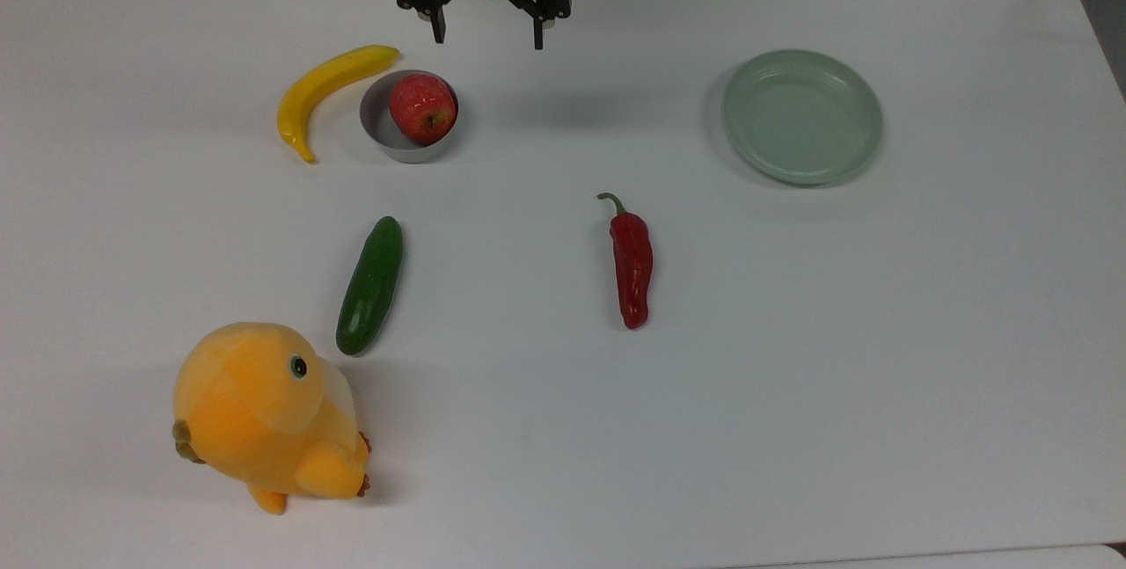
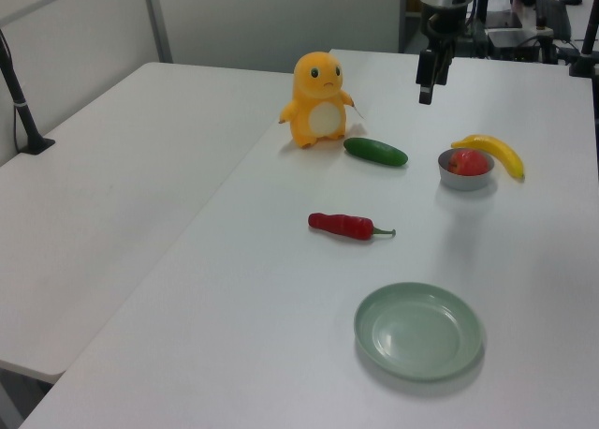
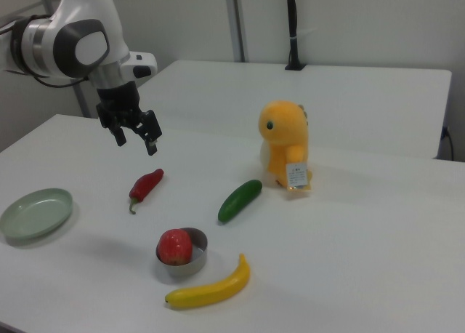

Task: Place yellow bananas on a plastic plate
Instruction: 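Move the open gripper toward the yellow banana beside the metal bowl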

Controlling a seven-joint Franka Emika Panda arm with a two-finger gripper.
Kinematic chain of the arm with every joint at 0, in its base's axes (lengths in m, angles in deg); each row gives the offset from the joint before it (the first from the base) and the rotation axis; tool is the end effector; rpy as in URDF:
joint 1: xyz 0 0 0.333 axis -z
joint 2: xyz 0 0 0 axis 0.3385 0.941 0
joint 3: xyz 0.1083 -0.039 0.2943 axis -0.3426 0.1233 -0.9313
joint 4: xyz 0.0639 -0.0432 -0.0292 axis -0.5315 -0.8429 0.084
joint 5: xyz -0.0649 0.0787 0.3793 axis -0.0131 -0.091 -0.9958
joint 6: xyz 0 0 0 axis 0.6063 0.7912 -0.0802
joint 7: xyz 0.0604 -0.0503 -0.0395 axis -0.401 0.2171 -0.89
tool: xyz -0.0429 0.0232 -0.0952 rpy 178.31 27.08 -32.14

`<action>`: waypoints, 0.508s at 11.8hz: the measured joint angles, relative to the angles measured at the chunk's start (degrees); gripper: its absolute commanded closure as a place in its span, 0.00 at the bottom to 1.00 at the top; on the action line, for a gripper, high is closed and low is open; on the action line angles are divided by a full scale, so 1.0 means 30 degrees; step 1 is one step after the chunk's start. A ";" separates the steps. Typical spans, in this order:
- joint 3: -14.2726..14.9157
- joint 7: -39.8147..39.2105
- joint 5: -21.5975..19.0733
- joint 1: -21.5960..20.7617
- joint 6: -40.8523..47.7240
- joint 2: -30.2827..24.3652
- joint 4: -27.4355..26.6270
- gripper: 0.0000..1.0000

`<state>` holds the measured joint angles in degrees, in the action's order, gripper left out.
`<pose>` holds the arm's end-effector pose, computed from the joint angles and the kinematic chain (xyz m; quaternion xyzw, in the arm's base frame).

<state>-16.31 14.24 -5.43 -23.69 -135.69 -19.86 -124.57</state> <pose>0.5732 0.0691 0.5384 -0.9996 0.0052 -0.0279 0.0060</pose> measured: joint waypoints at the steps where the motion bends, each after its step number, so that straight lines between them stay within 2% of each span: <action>1: 0.0016 0.0000 0.0000 0.0176 0.0000 -0.0011 -0.0078 0.00; 3: 0.0055 -0.0008 0.0000 0.1075 0.0000 -0.0205 -0.0472 0.00; 6: 0.0106 -0.0081 0.0001 0.3375 0.0000 -0.0563 -0.1359 0.00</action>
<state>-15.99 14.00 -5.43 -13.57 -135.69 -21.55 -128.65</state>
